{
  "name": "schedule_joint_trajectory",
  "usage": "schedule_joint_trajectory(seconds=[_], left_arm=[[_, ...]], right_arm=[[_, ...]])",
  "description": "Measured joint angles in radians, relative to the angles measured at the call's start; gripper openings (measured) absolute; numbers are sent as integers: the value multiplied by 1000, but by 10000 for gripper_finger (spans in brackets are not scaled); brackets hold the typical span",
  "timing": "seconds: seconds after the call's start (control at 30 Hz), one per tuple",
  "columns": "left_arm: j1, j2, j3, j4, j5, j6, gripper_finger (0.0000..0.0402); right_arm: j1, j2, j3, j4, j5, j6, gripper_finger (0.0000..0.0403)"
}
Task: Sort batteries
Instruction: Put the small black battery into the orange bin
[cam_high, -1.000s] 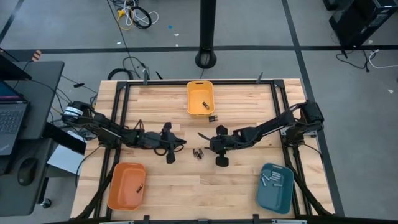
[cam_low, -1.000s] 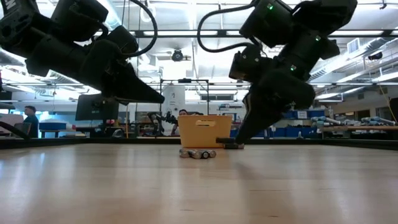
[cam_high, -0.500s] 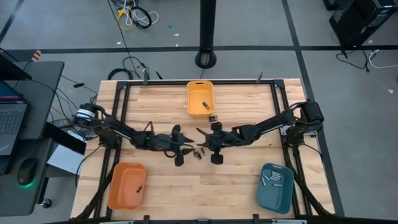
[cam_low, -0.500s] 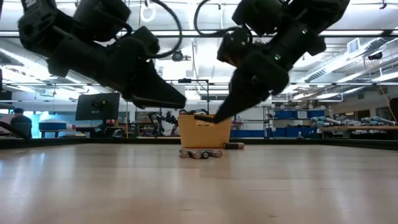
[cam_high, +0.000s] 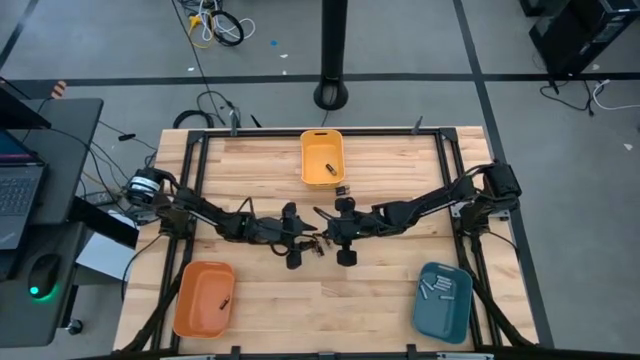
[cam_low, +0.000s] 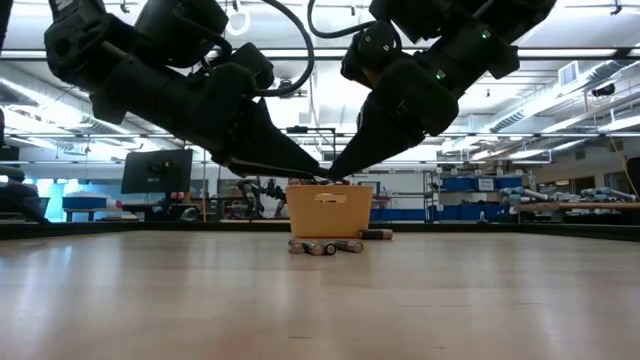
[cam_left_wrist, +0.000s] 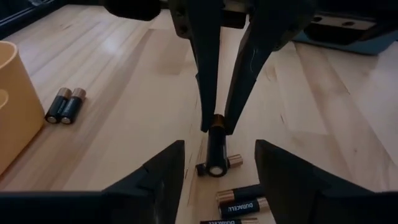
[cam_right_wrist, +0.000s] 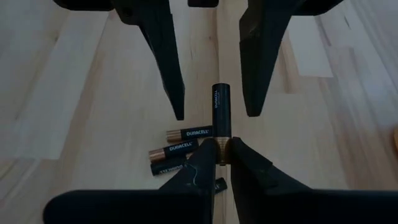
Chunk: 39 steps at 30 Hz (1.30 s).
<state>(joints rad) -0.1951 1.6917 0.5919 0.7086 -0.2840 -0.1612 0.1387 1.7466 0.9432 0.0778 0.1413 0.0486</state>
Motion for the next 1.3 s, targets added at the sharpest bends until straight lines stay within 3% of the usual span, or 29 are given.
schedule_joint_trajectory(seconds=[0.4,0.67,0.93,1.13,1.3], left_arm=[[1,0,0,14,29,60,39],[1,0,0,17,34,112,38],[0,-46,0,-9,52,165,38],[-2,-197,8,-192,62,217,38],[-17,-310,124,-578,57,213,38]], right_arm=[[1,0,0,5,-4,0,41],[3,0,0,5,-3,0,48],[4,-53,0,-34,-3,-5,107],[22,-165,0,-122,77,-26,141],[31,-236,-51,-149,155,-25,150]])
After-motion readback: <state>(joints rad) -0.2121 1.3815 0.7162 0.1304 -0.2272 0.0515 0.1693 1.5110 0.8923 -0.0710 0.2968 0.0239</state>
